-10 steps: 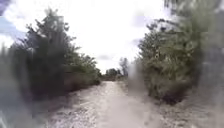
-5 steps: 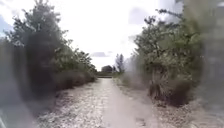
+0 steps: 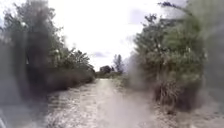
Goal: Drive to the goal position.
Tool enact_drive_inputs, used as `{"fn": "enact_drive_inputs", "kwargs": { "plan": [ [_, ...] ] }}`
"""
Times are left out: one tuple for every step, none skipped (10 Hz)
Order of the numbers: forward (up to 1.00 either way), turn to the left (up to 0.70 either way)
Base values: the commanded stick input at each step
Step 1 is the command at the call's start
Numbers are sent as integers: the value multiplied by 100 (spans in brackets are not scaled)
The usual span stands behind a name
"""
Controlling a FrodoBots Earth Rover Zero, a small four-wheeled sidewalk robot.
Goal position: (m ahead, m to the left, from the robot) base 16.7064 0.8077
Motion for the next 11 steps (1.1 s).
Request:
{"fn": "enact_drive_inputs", "kwargs": {
  "plan": [
    [69,1],
    [69,1],
    [69,1],
    [69,1],
    [69,1],
    [69,1],
    [69,1],
    [69,1],
    [69,1],
    [69,1],
    [69,1]
  ]
}}
